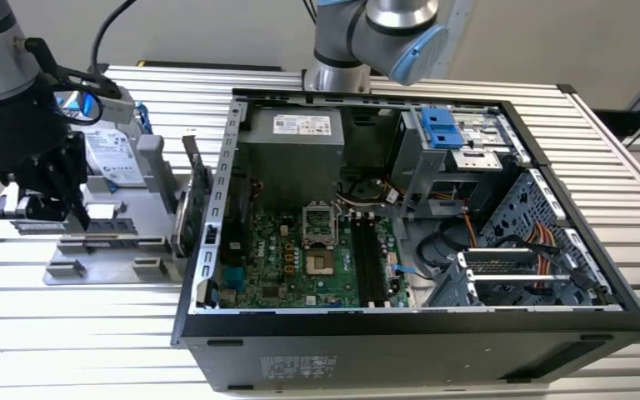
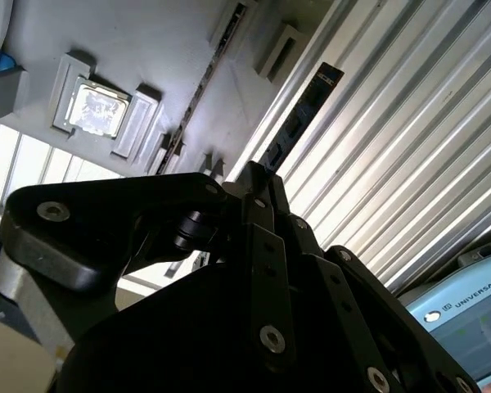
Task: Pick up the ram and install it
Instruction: 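Pick up the ram and move it above insertion slot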
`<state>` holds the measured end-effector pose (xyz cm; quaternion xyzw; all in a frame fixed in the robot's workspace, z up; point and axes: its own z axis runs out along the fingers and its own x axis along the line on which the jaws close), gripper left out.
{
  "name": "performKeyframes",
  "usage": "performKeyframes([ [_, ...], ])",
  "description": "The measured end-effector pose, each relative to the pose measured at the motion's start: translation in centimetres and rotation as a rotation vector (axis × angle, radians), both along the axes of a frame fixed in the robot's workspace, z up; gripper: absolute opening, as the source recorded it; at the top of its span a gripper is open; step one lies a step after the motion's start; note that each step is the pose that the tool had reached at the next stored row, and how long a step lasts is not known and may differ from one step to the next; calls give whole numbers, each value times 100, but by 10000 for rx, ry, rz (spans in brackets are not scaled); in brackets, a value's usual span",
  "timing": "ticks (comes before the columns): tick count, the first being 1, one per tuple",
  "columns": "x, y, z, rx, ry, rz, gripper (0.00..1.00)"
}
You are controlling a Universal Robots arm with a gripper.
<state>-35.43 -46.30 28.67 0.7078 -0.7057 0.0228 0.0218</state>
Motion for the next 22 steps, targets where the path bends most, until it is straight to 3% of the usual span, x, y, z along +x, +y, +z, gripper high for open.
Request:
performKeyframes([
  [22,-5,0,91,1,-1,-1,0],
])
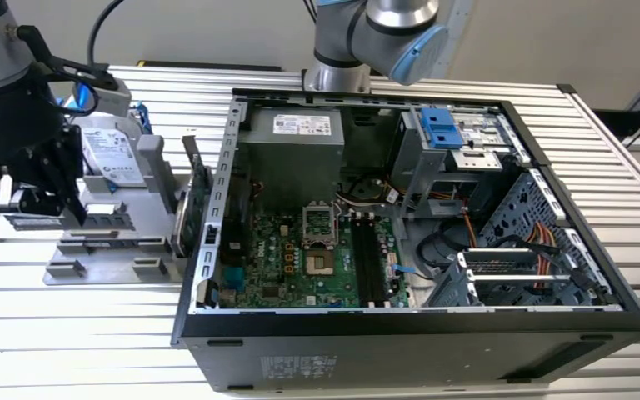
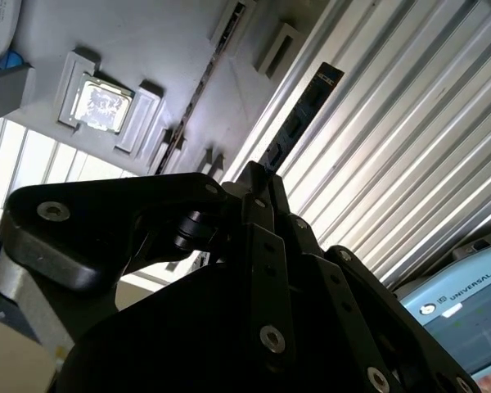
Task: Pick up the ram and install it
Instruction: 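Pick up the ram and move it above insertion slot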
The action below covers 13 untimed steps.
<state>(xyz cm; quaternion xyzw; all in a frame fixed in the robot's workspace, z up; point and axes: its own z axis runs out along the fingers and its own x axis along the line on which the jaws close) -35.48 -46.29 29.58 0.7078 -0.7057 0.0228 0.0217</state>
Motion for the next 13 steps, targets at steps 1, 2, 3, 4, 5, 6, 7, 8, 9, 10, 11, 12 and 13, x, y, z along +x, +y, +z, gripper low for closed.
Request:
performKeyframes([
  [1,0,0,3,0,0,0,0],
  [2,0,0,6,0,0,0,0],
  [3,-1,0,9,-1,1,0,0],
  [4,-1,0,13,0,1,0,0],
  [5,-1,0,15,0,0,0,0],
  [6,-1,0,18,0,0,0,0],
  [7,-1,0,21,0,0,0,0],
  [8,-1,0,24,0,0,0,0],
  [9,-1,0,26,0,1,0,0],
  [10,-1,0,30,0,0,0,0],
  [11,-1,0,33,-1,0,0,0],
  [12,-1,0,37,-1,1,0,0],
  [13,-1,0,40,0,0,0,0],
])
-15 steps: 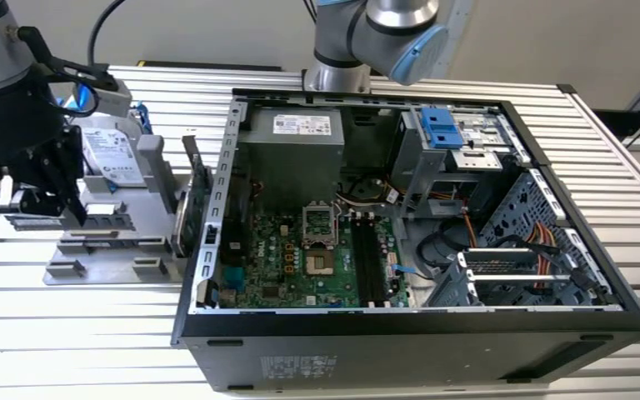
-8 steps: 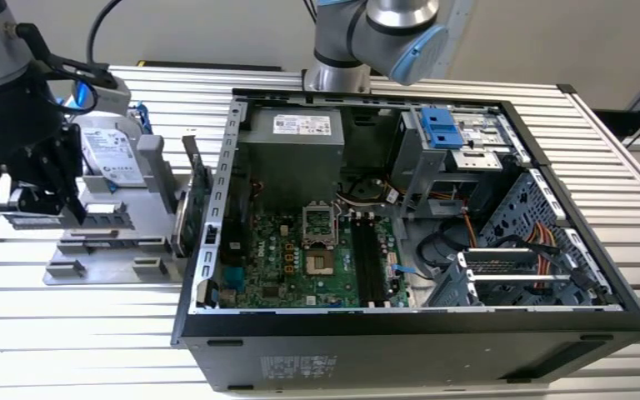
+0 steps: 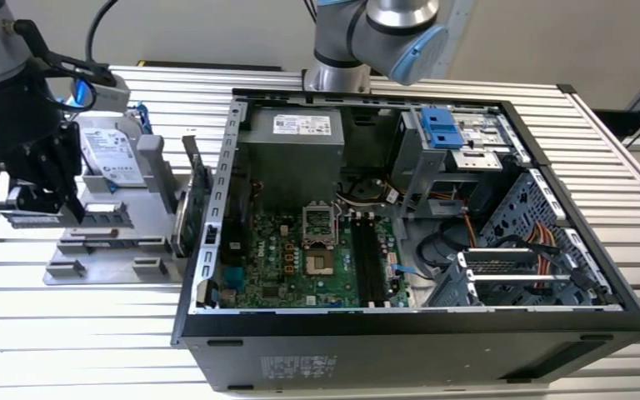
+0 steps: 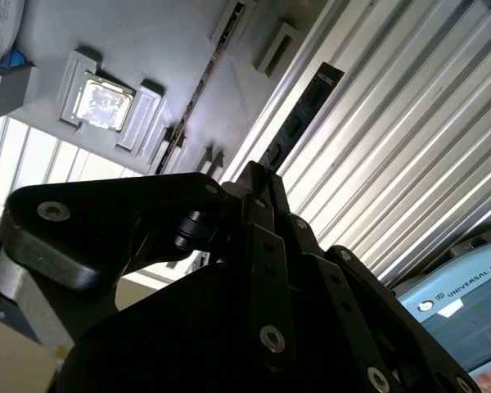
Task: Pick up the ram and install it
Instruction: 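Pick up the ram and move it above insertion slot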
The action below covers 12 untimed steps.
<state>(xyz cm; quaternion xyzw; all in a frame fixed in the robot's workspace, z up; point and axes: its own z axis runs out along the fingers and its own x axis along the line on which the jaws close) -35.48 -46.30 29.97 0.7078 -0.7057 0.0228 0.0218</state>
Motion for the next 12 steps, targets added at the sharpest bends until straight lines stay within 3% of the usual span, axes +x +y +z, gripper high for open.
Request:
performKeyframes([
  [12,-1,0,24,0,0,-1,0],
])
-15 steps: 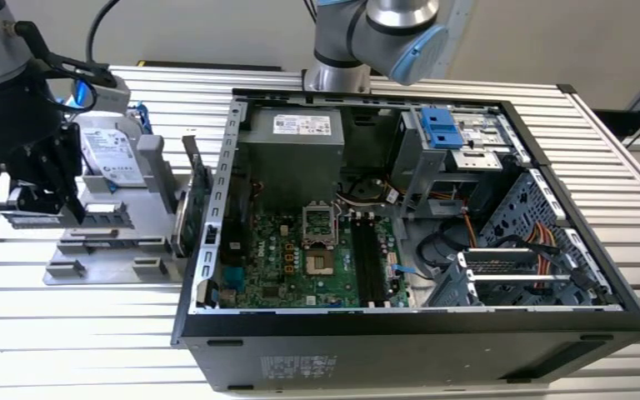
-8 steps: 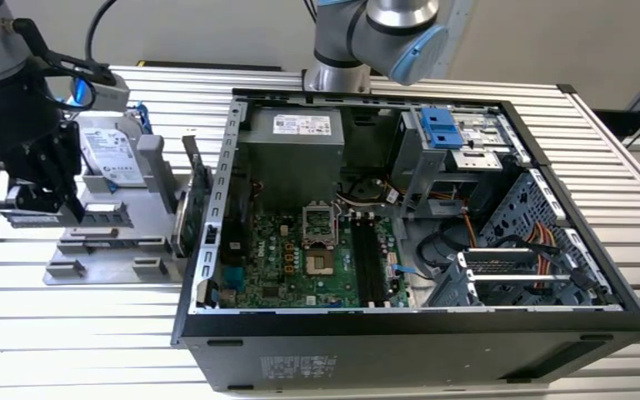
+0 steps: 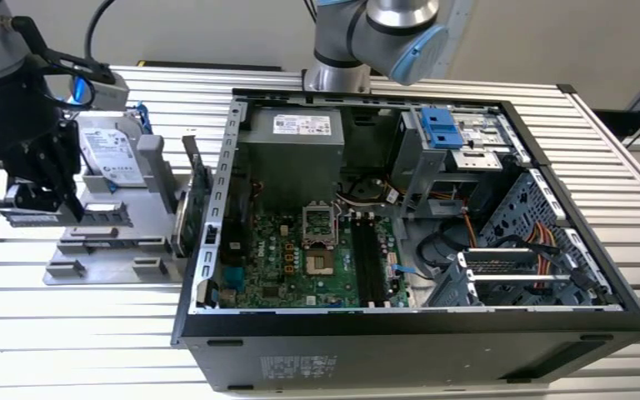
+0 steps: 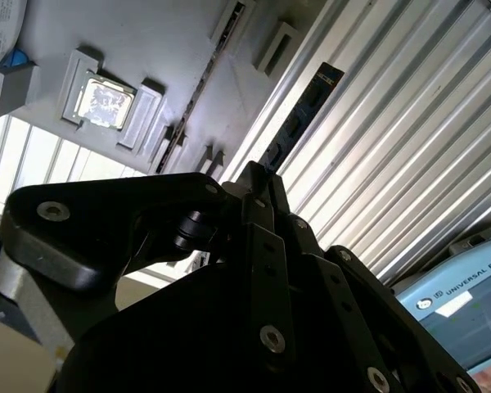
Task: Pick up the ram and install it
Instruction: 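Pick up the ram and move it above insertion slot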
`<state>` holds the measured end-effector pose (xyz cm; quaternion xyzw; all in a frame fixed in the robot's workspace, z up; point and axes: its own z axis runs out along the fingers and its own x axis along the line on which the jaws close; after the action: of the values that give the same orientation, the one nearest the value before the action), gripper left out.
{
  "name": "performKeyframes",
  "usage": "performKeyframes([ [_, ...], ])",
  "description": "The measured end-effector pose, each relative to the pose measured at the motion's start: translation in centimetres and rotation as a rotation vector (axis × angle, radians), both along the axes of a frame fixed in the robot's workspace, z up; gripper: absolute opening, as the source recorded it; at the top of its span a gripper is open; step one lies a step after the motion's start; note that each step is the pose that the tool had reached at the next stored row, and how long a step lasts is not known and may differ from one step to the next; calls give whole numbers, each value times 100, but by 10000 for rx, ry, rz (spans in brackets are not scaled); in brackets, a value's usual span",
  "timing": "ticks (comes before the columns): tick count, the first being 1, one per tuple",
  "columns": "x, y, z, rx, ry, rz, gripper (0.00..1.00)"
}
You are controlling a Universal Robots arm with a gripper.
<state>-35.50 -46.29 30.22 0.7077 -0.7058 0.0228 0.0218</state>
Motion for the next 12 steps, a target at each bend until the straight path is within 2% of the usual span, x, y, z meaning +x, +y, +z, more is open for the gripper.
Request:
performKeyframes([
  [12,0,0,40,0,-1,0,0],
])
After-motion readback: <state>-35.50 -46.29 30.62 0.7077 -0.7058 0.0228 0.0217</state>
